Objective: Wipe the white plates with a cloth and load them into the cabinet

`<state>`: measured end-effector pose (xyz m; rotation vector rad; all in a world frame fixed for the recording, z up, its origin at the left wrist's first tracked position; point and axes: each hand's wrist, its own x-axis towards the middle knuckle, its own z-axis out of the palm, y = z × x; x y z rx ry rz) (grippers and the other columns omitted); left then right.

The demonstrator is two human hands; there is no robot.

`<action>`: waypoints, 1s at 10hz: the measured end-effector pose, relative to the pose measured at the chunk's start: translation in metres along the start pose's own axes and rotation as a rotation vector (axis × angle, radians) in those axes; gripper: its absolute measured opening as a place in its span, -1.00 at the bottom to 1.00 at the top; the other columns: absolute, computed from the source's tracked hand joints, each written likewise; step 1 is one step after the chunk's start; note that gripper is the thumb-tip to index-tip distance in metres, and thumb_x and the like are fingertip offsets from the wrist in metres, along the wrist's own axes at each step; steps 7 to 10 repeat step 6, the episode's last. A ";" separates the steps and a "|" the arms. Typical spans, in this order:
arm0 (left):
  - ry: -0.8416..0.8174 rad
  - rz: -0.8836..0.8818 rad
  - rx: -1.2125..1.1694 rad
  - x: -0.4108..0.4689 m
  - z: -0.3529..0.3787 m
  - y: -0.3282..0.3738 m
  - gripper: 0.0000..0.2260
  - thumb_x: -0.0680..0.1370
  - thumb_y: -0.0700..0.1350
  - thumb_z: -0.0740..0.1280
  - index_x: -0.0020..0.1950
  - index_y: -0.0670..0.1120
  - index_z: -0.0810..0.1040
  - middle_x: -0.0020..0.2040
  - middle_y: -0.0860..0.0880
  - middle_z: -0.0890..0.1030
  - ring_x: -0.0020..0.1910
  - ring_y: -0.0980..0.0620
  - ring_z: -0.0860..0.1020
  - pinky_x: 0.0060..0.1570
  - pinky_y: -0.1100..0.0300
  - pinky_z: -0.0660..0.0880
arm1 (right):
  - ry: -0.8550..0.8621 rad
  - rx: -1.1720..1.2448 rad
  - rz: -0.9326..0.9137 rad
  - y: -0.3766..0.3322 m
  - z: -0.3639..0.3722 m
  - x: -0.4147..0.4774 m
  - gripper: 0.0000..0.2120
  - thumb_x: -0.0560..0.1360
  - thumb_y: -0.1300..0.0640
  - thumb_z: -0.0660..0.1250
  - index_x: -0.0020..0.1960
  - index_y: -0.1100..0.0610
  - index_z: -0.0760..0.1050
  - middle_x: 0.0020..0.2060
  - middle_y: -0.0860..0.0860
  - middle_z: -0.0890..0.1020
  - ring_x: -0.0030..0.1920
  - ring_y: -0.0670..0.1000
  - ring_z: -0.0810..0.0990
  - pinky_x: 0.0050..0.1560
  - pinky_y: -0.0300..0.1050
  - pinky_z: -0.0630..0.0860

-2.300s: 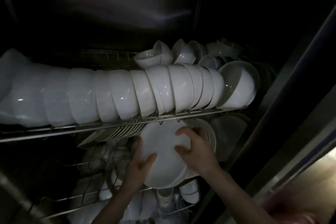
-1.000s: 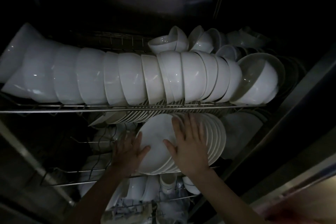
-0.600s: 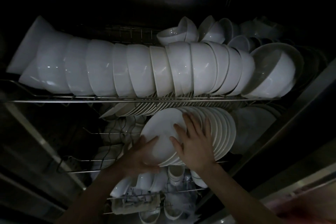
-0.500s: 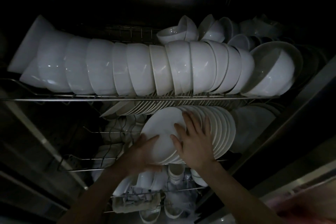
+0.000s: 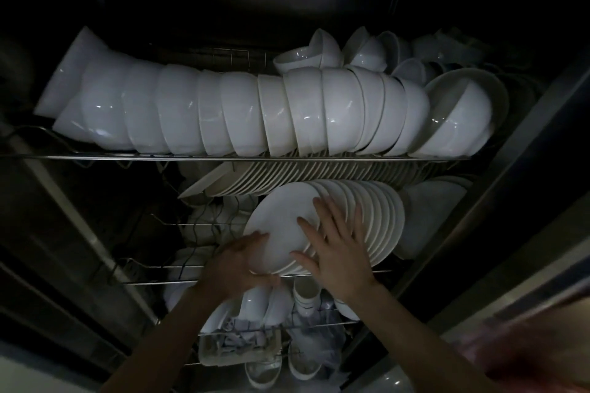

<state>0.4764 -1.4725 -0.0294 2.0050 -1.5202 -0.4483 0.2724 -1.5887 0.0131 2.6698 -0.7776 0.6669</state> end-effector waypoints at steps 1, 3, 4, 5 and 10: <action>-0.026 -0.020 0.016 0.000 0.000 0.001 -0.08 0.27 0.23 0.56 0.54 0.04 0.27 0.52 0.05 0.31 0.48 0.09 0.30 0.44 0.14 0.27 | -0.018 0.007 0.006 -0.001 0.000 0.001 -0.46 0.54 -0.33 0.20 0.33 -0.01 0.54 0.49 0.15 0.35 0.53 0.21 0.21 0.38 0.46 0.15; -0.044 -0.027 -0.005 -0.007 -0.002 0.005 -0.11 0.27 0.24 0.57 0.52 0.02 0.32 0.50 0.05 0.35 0.47 0.11 0.31 0.45 0.16 0.27 | -0.069 0.080 0.001 0.003 -0.008 0.002 -0.48 0.54 -0.31 0.18 0.30 0.01 0.56 0.47 0.13 0.38 0.52 0.19 0.24 0.40 0.46 0.15; -0.059 -0.029 -0.036 -0.012 -0.005 0.006 -0.21 0.31 0.13 0.59 0.47 0.01 0.39 0.44 0.05 0.42 0.42 0.10 0.38 0.40 0.17 0.32 | -0.112 0.206 0.018 0.008 -0.018 0.001 -0.46 0.55 -0.26 0.15 0.33 0.07 0.54 0.43 0.15 0.41 0.50 0.17 0.28 0.41 0.42 0.17; -0.067 -0.057 -0.051 -0.020 -0.010 0.010 -0.35 0.37 0.06 0.57 0.41 -0.03 0.47 0.35 0.01 0.53 0.33 0.04 0.49 0.30 0.11 0.44 | -0.106 0.292 -0.010 0.010 -0.031 -0.008 -0.51 0.57 -0.15 0.20 0.30 0.16 0.55 0.35 0.17 0.50 0.43 0.17 0.39 0.40 0.35 0.26; -0.027 -0.120 -0.004 -0.027 -0.016 0.022 -0.54 0.45 0.02 0.51 0.31 -0.04 0.55 0.21 -0.03 0.60 0.14 -0.02 0.61 0.12 0.09 0.55 | -0.072 0.363 -0.026 0.008 -0.047 -0.016 -0.64 0.54 0.03 0.36 0.25 0.21 0.58 0.25 0.16 0.57 0.32 0.17 0.50 0.36 0.22 0.37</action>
